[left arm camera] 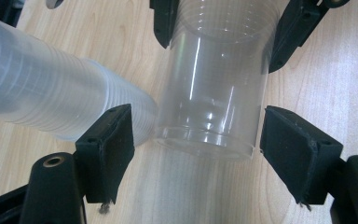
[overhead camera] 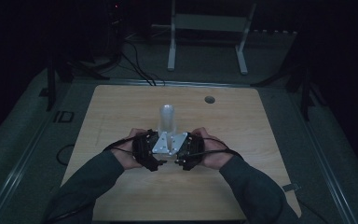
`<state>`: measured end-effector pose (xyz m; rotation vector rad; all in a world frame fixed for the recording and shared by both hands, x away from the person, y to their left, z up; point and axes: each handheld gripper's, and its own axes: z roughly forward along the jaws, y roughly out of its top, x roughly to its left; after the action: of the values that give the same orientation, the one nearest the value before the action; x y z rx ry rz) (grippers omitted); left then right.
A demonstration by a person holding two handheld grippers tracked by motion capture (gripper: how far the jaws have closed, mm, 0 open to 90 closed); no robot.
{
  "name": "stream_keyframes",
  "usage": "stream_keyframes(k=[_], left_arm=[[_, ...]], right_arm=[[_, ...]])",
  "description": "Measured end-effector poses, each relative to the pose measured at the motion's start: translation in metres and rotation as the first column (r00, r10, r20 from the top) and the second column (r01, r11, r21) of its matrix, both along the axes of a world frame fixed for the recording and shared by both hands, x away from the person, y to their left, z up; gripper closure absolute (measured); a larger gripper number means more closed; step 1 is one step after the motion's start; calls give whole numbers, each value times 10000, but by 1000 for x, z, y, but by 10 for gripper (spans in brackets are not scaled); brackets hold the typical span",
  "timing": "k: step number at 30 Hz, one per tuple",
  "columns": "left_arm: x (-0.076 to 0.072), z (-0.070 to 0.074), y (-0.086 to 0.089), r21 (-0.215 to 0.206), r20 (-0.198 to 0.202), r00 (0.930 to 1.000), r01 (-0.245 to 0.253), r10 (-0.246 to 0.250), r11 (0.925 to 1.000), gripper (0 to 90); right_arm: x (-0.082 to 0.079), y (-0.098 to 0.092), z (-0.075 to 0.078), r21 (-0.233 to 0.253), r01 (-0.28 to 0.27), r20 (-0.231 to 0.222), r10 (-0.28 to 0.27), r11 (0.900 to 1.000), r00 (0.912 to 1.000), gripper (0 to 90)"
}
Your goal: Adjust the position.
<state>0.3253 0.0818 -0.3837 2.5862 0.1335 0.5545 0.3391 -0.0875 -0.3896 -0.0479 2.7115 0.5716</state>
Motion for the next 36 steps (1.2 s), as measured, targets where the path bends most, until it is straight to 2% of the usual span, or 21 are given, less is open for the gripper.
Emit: stream_keyframes(k=[4, 5, 9, 11, 12, 19, 21, 24, 26, 27, 28, 36], left_arm=[[0, -2, 1, -316, -81, 10000, 4, -7, 9995, 250], [1, -1, 1, -184, -101, 9999, 82, -84, 9998, 248], [2, -3, 1, -129, -147, 9998, 126, -127, 9998, 243], [2, -4, 2, -236, -241, 9996, 124, -130, 9996, 243], [4, -3, 3, -93, -227, 9996, 159, -161, 9998, 243], [6, -7, 4, -60, -357, 9993, 77, -79, 10000, 243], [4, -13, 2, -940, -538, 9979, -406, 356, 9947, 244], [5, -12, 3, -645, -525, 9984, -251, 217, 9976, 245], [8, -9, 4, 1, -464, 9989, 119, -119, 9999, 245], [8, -9, 4, 28, -478, 9987, 170, -168, 9999, 245], [7, -12, 2, -301, -557, 9984, 7, -24, 9995, 246], [6, -13, 1, -236, -693, 9974, 191, -207, 9995, 343]], right_arm=[[0, -1, 0, 35, -49, 1, 49, 10000, 10000, 334], [0, -1, 0, 59, -58, 10, 58, 10000, 10000, 334], [-1, 0, 1, 151, -91, -69, 92, 9998, 9999, 334], [-2, 0, 0, 200, -113, -95, 114, 9997, 9999, 334], [-2, 1, 0, 195, -123, -89, 125, 9997, 9999, 334], [-3, 0, 0, 209, -125, -40, 126, 9997, 9999, 336], [-3, 0, 1, 211, -186, -19, 187, 9996, 9998, 336], [-4, 1, 1, 202, -280, 98, 278, 9994, 9996, 336], [-4, 1, 1, 236, -302, 86, 300, 9993, 9995, 337], [-4, 1, 1, 249, -357, 104, 354, 9991, 9993, 337], [-4, 1, 2, 263, -384, 93, 382, 9989, 9992, 337], [-5, 0, 2, 240, -401, 101, 398, 9989, 9992, 334]])
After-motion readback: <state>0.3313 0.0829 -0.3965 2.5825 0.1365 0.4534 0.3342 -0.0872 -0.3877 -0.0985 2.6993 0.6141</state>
